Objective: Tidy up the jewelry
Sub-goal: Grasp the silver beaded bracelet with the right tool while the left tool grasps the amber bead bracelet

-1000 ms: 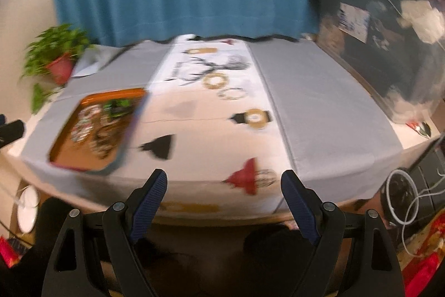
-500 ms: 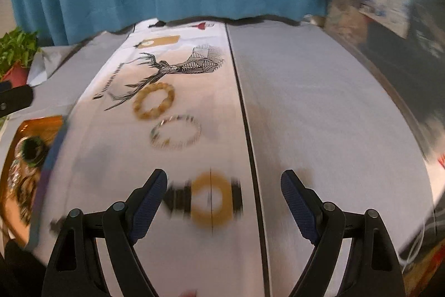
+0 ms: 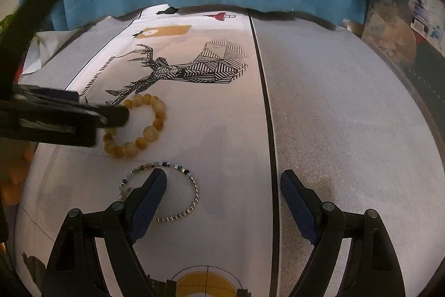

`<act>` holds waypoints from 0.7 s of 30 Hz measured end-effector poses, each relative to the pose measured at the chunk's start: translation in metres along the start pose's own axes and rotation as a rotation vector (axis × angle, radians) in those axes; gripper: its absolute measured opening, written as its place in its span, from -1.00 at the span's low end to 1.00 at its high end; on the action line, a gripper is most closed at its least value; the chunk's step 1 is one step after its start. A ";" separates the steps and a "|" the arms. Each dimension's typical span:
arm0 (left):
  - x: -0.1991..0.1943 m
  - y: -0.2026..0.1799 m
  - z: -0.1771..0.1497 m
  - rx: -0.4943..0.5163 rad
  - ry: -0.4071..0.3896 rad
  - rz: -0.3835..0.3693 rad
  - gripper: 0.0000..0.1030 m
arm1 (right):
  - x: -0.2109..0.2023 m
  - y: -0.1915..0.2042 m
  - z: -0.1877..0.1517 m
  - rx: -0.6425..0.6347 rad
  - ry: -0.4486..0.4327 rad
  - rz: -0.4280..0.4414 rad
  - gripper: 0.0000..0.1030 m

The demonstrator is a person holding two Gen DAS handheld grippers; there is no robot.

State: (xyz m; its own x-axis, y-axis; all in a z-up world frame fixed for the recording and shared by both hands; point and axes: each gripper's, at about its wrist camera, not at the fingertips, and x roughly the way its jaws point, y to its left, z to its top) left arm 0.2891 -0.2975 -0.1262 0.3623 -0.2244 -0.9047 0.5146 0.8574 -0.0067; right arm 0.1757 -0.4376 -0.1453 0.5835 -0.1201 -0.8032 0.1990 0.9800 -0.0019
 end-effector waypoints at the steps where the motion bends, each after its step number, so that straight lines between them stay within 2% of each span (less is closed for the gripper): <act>1: 0.000 -0.002 -0.001 0.009 -0.008 0.003 0.98 | -0.001 0.000 0.000 0.001 -0.001 -0.006 0.62; 2: -0.001 -0.003 -0.002 0.004 -0.007 -0.006 0.88 | -0.001 0.001 0.000 -0.002 -0.002 -0.005 0.58; 4: -0.008 -0.009 -0.003 0.023 -0.013 -0.019 0.28 | -0.006 0.009 -0.001 -0.044 -0.027 0.021 -0.18; 5: -0.014 -0.017 -0.003 0.066 -0.021 -0.046 -0.80 | -0.009 0.018 -0.003 -0.089 -0.031 0.044 -0.93; 7: -0.017 -0.027 -0.003 0.111 0.032 -0.066 -0.79 | -0.012 0.032 -0.007 -0.160 -0.035 -0.004 -0.93; 9: -0.026 -0.027 -0.007 0.107 0.036 -0.089 -0.79 | -0.014 0.033 -0.009 -0.148 -0.024 0.011 -0.94; 11: -0.044 -0.022 -0.012 0.104 0.013 -0.088 -0.79 | -0.020 0.021 -0.010 -0.059 0.018 0.053 -0.94; 13: -0.061 -0.015 -0.017 0.076 -0.002 -0.111 -0.79 | -0.032 0.011 -0.012 -0.009 0.025 0.059 -0.93; 21: -0.145 0.001 -0.059 0.061 -0.109 -0.134 -0.79 | -0.109 0.012 -0.016 0.004 -0.064 0.011 -0.93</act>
State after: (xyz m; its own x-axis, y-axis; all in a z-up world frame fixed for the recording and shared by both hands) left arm 0.1913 -0.2364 -0.0202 0.3677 -0.3863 -0.8459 0.6085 0.7878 -0.0953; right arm 0.1023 -0.4108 -0.0671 0.6348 -0.1197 -0.7633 0.1954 0.9807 0.0087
